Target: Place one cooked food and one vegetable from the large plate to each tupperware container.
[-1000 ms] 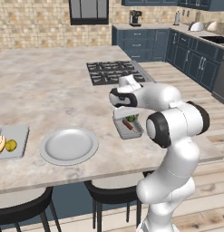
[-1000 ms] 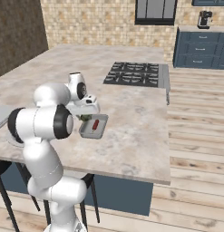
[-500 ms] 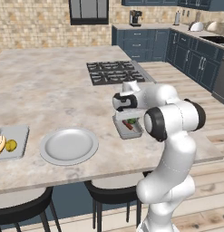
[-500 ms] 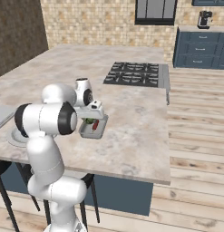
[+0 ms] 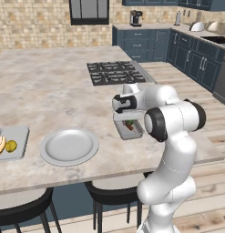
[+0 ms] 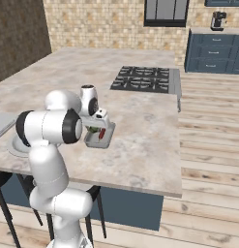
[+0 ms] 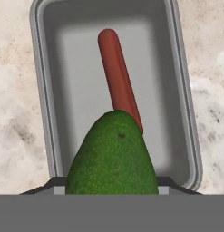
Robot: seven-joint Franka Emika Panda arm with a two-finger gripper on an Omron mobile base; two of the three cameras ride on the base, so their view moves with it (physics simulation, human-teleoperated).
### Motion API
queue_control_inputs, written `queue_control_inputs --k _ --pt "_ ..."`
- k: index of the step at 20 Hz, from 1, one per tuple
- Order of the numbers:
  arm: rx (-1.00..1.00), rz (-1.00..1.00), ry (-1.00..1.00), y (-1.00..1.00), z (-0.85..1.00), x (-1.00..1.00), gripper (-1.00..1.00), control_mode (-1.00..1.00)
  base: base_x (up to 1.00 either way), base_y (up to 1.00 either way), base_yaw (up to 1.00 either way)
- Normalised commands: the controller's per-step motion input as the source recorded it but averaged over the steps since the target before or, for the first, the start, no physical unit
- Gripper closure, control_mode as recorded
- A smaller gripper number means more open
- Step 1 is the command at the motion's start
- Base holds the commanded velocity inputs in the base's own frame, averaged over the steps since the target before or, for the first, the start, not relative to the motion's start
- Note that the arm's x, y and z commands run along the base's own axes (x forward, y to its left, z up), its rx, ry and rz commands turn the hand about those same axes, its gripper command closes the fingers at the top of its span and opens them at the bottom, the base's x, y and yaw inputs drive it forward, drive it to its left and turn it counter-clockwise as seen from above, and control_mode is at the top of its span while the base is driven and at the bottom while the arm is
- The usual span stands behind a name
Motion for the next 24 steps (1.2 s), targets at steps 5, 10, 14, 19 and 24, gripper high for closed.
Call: queue_control_inputs --k 5,10,14,19,24 --pt "0.00 0.00 -0.02 0.00 -0.31 0.13 1.00 -1.00 0.00 0.00 0.00" --pt "0.00 0.00 -0.03 0.06 -0.30 0.19 1.00 -1.00 0.00 0.00 0.00" --pt "0.00 0.00 -0.05 0.09 -0.21 0.25 1.00 -1.00 0.00 0.00 0.00" --pt "0.00 0.00 -0.09 0.03 -0.11 0.14 1.00 -1.00 0.00 0.00 0.00" --pt "0.00 0.00 -0.03 0.00 -0.02 0.02 1.00 -1.00 0.00 0.00 0.00"
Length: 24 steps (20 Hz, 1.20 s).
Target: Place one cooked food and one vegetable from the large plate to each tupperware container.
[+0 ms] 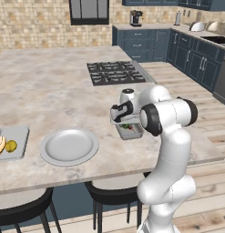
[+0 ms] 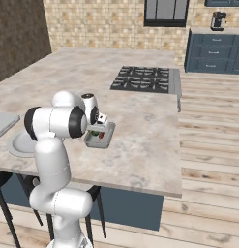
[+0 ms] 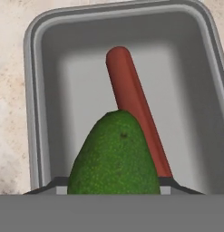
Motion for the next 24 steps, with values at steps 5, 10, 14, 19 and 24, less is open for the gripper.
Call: queue_control_inputs --k 5,10,14,19,24 --pt "0.00 0.00 0.00 0.00 0.00 0.00 -1.00 -1.00 0.00 0.00 0.00" --pt "0.00 0.00 0.00 0.00 0.01 0.00 -1.00 -1.00 0.00 0.00 0.00" --pt "-0.02 0.00 0.00 0.00 0.10 0.00 -1.00 -1.00 0.00 0.00 0.00" --pt "-0.10 -0.01 0.02 0.03 0.20 -0.02 -1.00 -1.00 0.00 0.00 0.00" --pt "-0.06 -0.01 0.00 0.16 0.64 -0.44 -1.00 -1.00 0.00 0.00 0.00"
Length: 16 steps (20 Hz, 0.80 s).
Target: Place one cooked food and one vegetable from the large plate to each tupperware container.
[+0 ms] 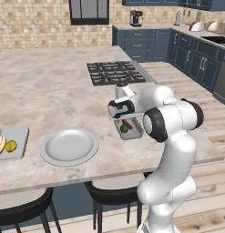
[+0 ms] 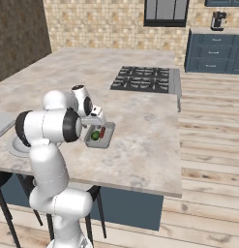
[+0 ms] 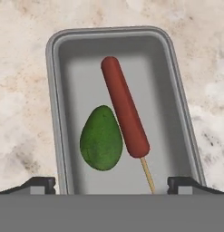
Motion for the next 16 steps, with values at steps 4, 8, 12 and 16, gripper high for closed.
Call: queue_control_inputs --k 4,8,12,16 --pt "0.00 0.00 -0.09 0.01 0.63 -0.97 -1.00 -1.00 0.00 0.00 0.00" --pt "0.00 0.00 -0.15 0.00 0.76 -1.00 -1.00 -1.00 0.00 0.00 0.00" --pt "0.00 0.00 -0.09 0.00 0.74 -1.00 -1.00 -1.00 0.00 0.00 0.00" --pt "0.00 0.00 -0.06 0.00 0.51 -1.00 -1.00 -1.00 0.00 0.00 0.00"
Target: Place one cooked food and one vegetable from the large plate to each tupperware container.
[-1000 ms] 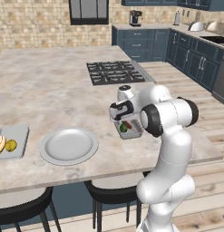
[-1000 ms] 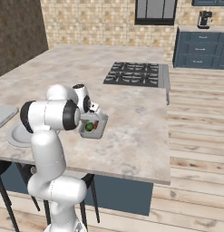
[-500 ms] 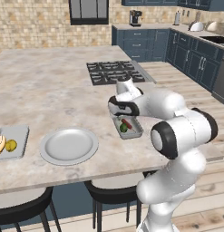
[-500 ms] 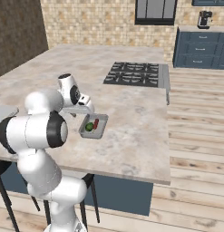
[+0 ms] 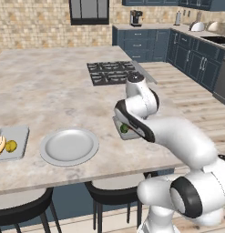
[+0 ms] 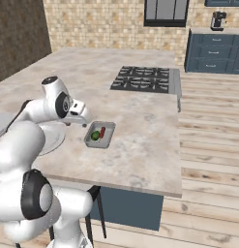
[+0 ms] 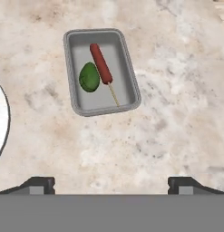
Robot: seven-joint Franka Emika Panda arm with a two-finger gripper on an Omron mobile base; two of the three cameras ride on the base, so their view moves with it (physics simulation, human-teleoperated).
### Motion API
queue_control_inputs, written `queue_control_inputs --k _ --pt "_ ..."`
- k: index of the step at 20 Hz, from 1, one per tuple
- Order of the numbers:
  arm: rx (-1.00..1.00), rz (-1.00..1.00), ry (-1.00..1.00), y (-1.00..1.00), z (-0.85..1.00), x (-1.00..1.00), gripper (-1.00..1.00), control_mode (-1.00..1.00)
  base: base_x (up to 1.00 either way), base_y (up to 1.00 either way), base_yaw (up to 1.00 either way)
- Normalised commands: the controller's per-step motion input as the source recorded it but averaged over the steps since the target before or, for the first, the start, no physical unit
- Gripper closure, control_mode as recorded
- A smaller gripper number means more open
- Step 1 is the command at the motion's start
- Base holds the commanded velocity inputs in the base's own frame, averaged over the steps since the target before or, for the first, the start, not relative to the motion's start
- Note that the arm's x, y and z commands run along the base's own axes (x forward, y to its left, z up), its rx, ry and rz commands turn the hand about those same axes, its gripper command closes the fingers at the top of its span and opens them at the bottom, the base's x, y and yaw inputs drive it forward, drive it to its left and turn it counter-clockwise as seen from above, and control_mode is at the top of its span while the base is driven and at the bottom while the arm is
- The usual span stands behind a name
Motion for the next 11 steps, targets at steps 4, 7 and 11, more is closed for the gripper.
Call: queue_control_inputs --k 4,7,11 --pt "0.00 0.00 0.00 0.00 0.42 -1.00 -1.00 -1.00 0.00 0.00 0.00" --pt "0.00 0.00 0.00 0.05 0.50 -0.90 -1.00 -1.00 0.00 0.00 0.00" --pt "-0.01 0.02 0.00 0.38 0.42 -0.62 -1.00 -1.00 0.00 0.00 0.00"
